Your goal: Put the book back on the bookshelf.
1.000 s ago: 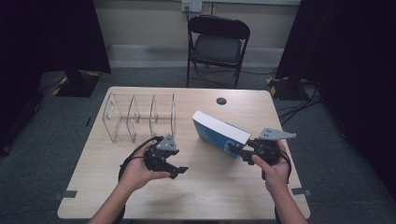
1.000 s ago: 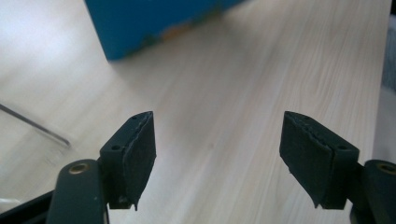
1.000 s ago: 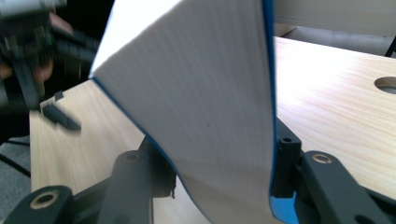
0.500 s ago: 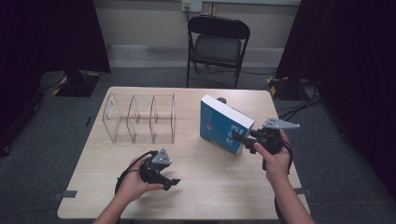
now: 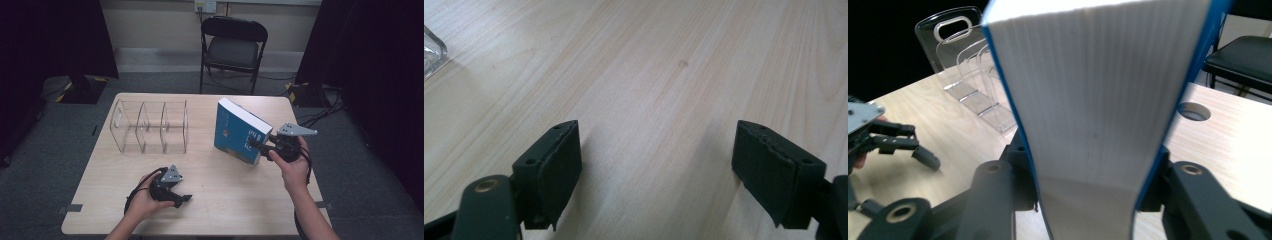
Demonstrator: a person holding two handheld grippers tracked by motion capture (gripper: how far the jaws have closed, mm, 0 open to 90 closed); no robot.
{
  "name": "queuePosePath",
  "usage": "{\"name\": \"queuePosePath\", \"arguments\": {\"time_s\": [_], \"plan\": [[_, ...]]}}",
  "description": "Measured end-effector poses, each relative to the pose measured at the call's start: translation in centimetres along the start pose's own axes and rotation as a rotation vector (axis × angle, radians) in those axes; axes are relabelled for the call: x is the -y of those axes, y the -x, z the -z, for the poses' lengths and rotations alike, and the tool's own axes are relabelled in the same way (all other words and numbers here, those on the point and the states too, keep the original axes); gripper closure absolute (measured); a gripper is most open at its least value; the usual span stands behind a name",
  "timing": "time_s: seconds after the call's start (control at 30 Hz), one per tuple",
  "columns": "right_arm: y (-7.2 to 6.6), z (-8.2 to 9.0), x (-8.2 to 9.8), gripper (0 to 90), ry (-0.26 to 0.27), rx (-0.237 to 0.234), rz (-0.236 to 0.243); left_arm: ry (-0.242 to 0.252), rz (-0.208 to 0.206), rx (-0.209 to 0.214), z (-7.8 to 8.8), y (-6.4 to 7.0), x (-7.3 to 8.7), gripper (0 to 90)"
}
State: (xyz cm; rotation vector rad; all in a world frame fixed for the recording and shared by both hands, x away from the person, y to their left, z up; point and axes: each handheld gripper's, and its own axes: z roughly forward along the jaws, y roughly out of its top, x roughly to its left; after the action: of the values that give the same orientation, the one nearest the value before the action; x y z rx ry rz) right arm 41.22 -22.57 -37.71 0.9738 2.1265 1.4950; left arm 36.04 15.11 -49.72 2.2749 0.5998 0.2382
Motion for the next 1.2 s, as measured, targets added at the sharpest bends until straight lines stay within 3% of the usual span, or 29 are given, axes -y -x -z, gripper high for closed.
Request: {"name": "queuePosePath", "arguments": {"time_s": [0.2, 0.27, 0.33, 0.4, 0.73, 0.9, 1.2], "plan": [[-0.4, -1.5, 0.1, 47.7, -0.016, 0.045, 0.035, 0.035, -0.01, 0.009, -0.2, -0.1, 0.4, 15.3], [-0.5, -2.1, 0.2, 48.3, -0.022, 0.021, 0.033, 0.035, -0.01, 0.009, -0.2, -0.1, 0.4, 15.2], [-0.7, -2.4, 0.2, 55.8, -0.023, 0.007, 0.039, 0.035, -0.01, 0.009, -0.2, -0.1, 0.4, 15.2], [-0.8, -2.3, 0.3, 59.2, -0.029, 0.014, 0.047, 0.035, -0.011, 0.011, -0.2, -0.1, 0.4, 15.3], [-1.1, -2.0, 0.4, 60.8, -0.03, 0.027, 0.015, 0.035, -0.013, 0.011, -0.2, -0.2, 0.4, 15.2], [-1.4, -0.8, 0.8, 60.9, -0.017, 0.002, 0.007, 0.036, -0.012, 0.011, -0.2, -0.1, 0.4, 15.1], [-3.2, 2.0, 2.4, 60.8, 0.011, -0.07, 0.015, 0.028, -0.016, 0.019, -0.4, 0.0, 0.3, 11.0]]}}
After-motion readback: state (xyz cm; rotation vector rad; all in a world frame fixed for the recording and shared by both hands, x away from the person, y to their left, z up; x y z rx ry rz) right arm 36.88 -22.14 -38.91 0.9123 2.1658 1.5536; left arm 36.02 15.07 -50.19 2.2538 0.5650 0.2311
